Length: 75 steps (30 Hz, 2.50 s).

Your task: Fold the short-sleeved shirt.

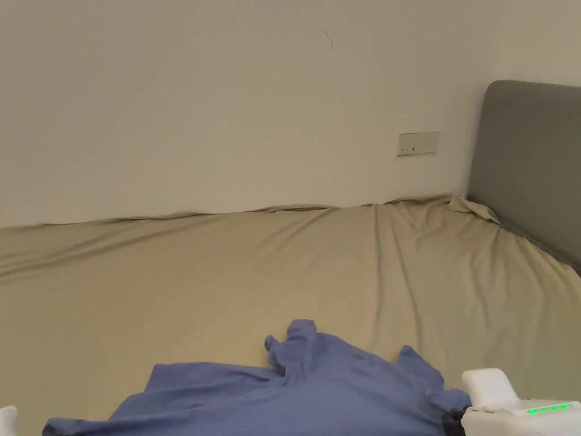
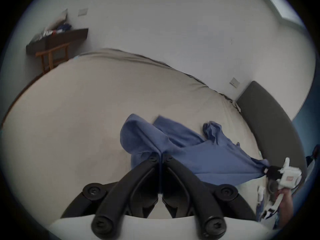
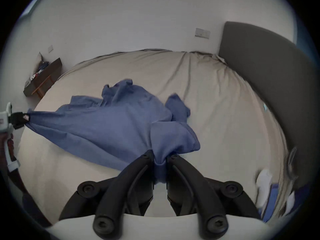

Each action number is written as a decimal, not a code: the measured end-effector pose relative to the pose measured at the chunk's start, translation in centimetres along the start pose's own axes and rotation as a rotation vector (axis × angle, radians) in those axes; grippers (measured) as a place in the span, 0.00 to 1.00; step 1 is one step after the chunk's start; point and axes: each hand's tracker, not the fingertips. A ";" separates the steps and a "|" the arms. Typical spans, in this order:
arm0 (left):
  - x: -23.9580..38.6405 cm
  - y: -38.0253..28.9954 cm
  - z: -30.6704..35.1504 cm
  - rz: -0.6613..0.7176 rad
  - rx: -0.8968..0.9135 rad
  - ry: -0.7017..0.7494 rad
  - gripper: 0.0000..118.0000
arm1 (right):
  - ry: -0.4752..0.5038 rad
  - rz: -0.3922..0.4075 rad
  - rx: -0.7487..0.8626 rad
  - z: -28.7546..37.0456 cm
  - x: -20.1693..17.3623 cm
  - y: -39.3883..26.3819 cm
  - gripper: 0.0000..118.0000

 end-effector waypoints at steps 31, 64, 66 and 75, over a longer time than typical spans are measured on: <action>-10.5 -12.1 6.6 0.104 -0.271 0.220 0.72 | -0.026 -0.237 -0.346 3.0 0.0 -16.1 0.24; -10.9 -11.3 2.2 -0.044 -0.190 0.441 0.89 | 0.096 0.150 0.197 14.7 -10.0 -9.3 0.02; -10.4 -11.9 2.3 -0.063 -0.172 0.412 0.02 | 0.088 0.180 0.144 12.5 -9.4 -8.5 0.02; -11.1 -10.3 7.0 0.100 -0.106 0.277 0.02 | 0.222 0.248 -0.063 -2.9 -5.6 1.7 1.00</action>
